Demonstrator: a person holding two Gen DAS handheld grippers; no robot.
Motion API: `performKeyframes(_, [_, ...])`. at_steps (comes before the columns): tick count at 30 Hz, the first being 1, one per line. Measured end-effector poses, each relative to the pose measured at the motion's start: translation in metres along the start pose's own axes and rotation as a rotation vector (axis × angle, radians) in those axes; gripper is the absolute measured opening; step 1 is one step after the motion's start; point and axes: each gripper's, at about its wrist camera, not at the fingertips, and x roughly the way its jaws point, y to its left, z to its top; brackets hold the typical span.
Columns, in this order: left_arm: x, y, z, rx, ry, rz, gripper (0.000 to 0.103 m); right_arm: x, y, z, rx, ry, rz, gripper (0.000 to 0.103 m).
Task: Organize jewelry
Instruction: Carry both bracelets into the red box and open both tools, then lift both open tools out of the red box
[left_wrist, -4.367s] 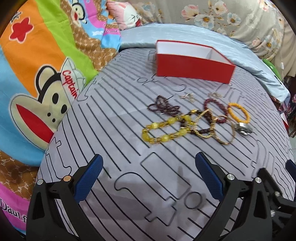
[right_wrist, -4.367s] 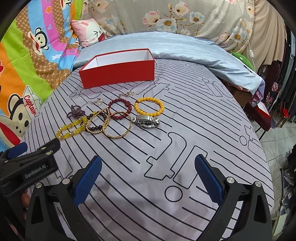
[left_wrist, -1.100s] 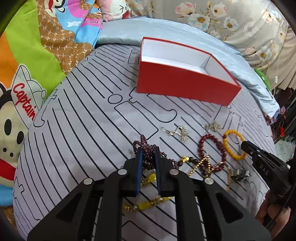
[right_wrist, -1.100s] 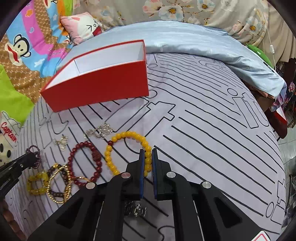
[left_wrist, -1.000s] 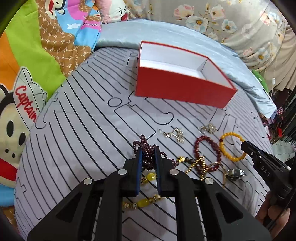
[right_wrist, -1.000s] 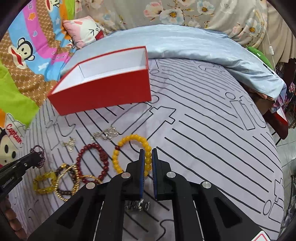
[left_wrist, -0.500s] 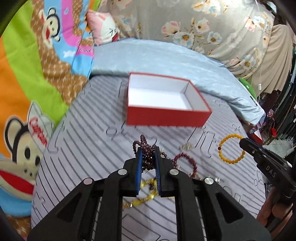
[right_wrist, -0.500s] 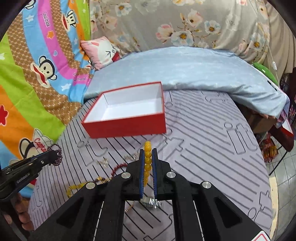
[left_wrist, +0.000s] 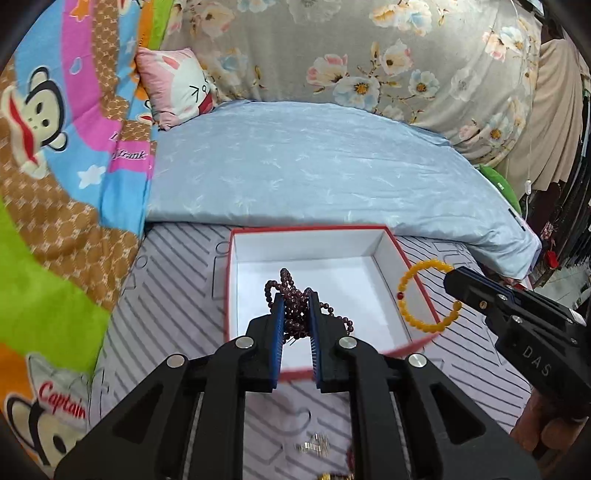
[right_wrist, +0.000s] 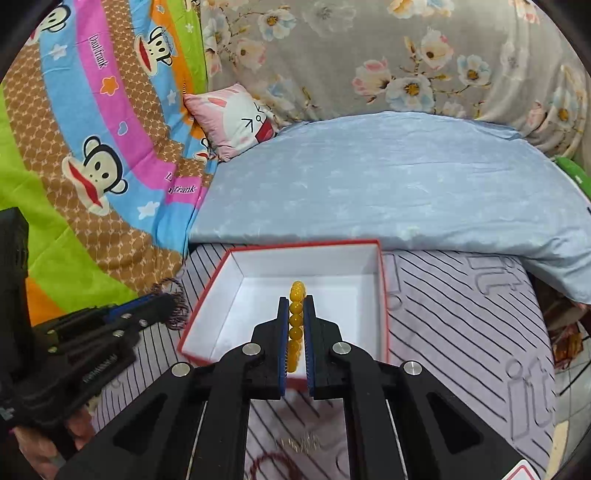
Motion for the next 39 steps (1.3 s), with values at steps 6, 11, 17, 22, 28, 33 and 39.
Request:
performKeyframes(6, [0.068,0.003,0.024,-0.006,0.057,-0.026,0.012,0.063,-0.021,0.022,0.04,0.057,0.038,0.007])
performKeyframes(11, [0.105,0.0,0.031,0.011,0.095,-0.034,0.012,0.109,-0.039,0.02,0.072,0.143,0.036,0.007])
performKeyframes(17, [0.123,0.007,0.033,0.008,0.095,0.01,0.027,0.121,-0.047,0.019,0.052,0.143,-0.058,0.031])
performKeyframes(22, [0.099,0.016,0.031,0.005,0.034,0.072,0.049,0.087,-0.054,0.014,0.061,0.064,-0.101,0.043])
performKeyframes(28, [0.048,0.022,0.001,-0.034,0.004,0.074,0.061,0.029,-0.04,-0.022,0.039,0.033,-0.108,0.046])
performKeyframes(33, [0.01,0.027,-0.043,-0.061,0.02,0.078,0.065,-0.01,-0.023,-0.067,0.028,0.034,-0.109,0.047])
performKeyframes(39, [-0.032,0.032,-0.102,-0.1,0.049,0.051,0.065,-0.043,-0.013,-0.121,0.032,0.07,-0.108,0.047])
